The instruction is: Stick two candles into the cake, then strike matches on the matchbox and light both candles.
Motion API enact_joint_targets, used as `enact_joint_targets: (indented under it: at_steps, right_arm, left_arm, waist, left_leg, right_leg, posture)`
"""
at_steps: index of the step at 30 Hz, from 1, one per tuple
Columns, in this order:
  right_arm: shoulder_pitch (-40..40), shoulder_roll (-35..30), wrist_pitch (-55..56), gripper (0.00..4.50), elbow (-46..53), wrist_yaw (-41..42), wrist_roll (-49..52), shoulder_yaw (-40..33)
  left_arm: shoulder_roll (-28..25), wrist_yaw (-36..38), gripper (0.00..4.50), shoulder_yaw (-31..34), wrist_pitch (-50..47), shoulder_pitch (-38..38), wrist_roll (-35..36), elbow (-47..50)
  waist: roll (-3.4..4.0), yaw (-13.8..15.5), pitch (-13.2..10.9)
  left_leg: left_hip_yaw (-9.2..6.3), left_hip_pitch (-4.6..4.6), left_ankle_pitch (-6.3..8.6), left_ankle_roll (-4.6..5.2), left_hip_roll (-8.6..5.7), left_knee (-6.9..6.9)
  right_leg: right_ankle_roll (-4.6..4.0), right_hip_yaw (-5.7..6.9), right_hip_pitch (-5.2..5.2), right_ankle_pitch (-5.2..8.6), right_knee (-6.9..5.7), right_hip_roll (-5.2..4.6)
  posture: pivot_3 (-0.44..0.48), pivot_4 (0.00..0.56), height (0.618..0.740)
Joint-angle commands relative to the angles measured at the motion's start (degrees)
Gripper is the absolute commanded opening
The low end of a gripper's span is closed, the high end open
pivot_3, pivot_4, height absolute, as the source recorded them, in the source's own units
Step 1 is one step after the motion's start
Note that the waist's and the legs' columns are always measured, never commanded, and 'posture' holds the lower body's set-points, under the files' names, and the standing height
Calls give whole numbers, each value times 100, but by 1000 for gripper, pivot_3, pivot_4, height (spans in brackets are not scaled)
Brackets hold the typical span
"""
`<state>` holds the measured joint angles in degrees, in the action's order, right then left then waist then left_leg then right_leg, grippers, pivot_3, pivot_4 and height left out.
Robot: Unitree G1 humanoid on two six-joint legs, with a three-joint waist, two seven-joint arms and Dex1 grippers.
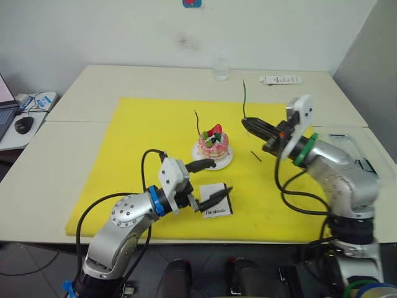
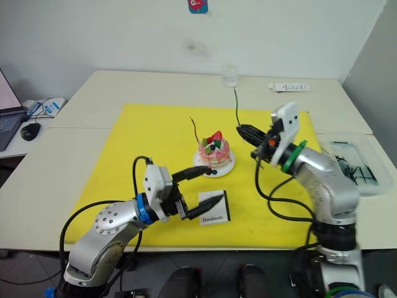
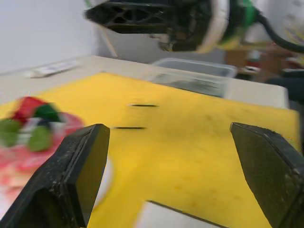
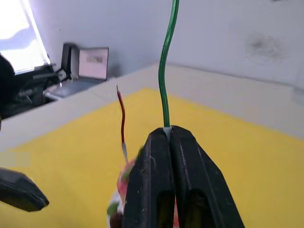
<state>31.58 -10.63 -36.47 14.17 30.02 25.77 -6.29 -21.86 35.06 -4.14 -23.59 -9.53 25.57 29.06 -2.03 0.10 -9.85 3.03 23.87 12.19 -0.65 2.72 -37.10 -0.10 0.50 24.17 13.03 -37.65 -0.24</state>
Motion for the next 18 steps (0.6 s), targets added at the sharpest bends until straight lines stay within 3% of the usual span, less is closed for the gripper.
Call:
enact_joint_targets:
  at_steps: [1, 8, 18]
  right_arm:
    - [88, 454, 933, 13, -287, -360, -277, 225]
    - [131, 1008, 2008, 13, -1134, -583, -592, 459]
    - [-43, 1095, 2851, 13, -1963, -532, -846, 579]
  left_arm:
    - [136, -519, 4500, 279, -188, -378, 24, 76]
    - [240, -917, 4500, 249, -606, -760, 56, 163]
    - [64, -942, 4500, 333, -913, -585, 177, 393]
  waist:
    - [0, -13, 0]
    - [1, -27, 0]
    - [1, -37, 0]
  left_leg:
    - [6, -3, 0, 0, 0, -1]
    - [23, -10, 0, 0, -1, -1]
    - [14, -14, 0, 0, 2, 3]
  right_leg:
    - [1, -3, 0, -1, 0, 0]
    - [4, -2, -1, -3, -4, -10]
    - [-4, -4, 1, 1, -16, 3]
  posture:
    - [0, 150, 740]
    - [0, 150, 740]
    - [0, 150, 740]
